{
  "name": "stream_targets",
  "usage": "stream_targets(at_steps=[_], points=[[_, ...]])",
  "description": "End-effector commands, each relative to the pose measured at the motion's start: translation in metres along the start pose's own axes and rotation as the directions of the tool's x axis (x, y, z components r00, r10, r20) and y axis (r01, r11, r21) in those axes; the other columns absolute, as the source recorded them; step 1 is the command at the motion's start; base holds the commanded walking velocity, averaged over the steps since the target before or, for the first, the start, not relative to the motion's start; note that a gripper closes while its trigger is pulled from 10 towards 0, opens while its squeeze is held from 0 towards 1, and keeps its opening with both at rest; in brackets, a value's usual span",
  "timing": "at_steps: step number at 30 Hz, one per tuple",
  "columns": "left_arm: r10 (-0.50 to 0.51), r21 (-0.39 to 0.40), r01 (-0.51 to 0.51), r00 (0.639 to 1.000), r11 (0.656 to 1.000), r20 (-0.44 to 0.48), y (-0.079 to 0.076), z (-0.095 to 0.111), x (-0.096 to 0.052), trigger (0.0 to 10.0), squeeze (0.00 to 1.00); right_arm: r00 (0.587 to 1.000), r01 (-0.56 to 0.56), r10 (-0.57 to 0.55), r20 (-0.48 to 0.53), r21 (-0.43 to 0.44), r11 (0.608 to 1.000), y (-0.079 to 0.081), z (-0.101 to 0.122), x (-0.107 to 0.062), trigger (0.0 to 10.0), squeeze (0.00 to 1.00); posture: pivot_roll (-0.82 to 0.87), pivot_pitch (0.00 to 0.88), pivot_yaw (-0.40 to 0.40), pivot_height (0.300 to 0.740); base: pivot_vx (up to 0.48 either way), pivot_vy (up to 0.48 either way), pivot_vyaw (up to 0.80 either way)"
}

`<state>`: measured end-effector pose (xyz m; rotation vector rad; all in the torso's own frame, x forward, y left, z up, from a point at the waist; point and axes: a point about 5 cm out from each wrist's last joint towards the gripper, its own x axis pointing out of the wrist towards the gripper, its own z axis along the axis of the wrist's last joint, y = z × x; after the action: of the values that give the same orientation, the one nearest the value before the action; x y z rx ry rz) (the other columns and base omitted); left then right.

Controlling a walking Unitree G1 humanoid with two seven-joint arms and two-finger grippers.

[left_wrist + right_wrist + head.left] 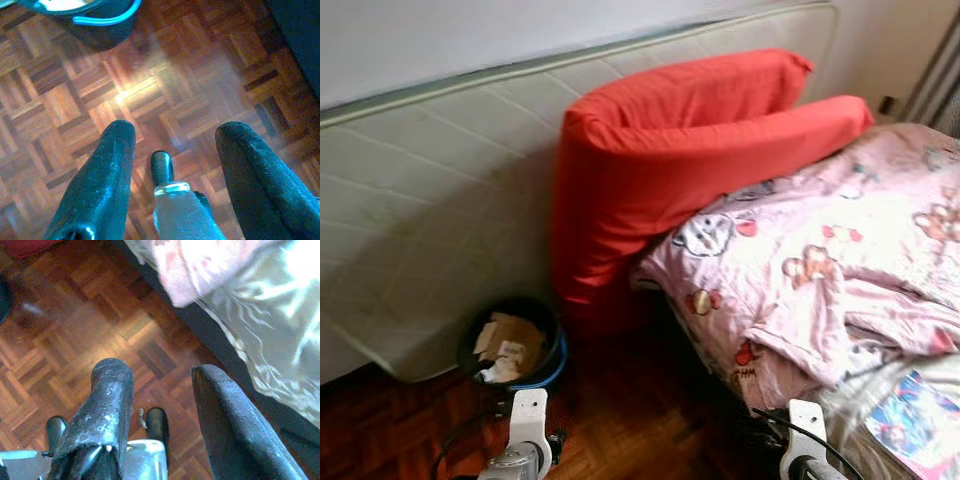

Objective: Clean up the room

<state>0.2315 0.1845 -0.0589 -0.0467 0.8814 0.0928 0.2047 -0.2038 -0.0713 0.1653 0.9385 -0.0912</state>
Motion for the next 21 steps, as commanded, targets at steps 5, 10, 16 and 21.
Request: stream_targets(at_steps=[5, 10, 16, 21], points=[[-0.002, -0.005, 0.002, 1.0, 1.0, -0.019, -0.0005, -0.0031, -0.0001, 10.0, 0.0, 1.0, 0.023, -0.023, 0.006, -0.005, 1.0, -0.0036, -0.0006, -0.0007, 10.0, 0.0, -0.07, 0.0, 0.007, 0.74, 0.0, 0.288, -0.79], [0.006, -0.009, -0.006, 1.0, 1.0, -0.014, -0.0005, -0.0027, -0.0001, 10.0, 0.0, 1.0, 0.024, -0.024, 0.005, -0.017, 1.0, -0.0039, -0.0002, -0.0007, 10.0, 0.0, -0.06, 0.0, 0.003, 0.74, 0.0, 0.192, -0.79], [0.006, -0.002, -0.006, 1.0, 1.0, -0.016, 0.0, -0.0016, 0.0, 10.0, 0.0, 0.999, 0.031, -0.031, 0.008, -0.014, 0.999, -0.0038, 0.0008, -0.0005, 10.0, 0.0, -0.06, 0.0, 0.016, 0.74, 0.0, 0.089, -0.8], [0.015, 0.002, -0.015, 1.0, 1.0, -0.006, 0.0009, 0.0007, 0.0002, 10.0, 0.0, 0.999, 0.036, -0.036, 0.011, -0.007, 0.999, -0.0037, 0.0022, -0.0003, 10.0, 0.0, -0.05, 0.0, 0.015, 0.74, 0.0, 0.06, -0.8]])
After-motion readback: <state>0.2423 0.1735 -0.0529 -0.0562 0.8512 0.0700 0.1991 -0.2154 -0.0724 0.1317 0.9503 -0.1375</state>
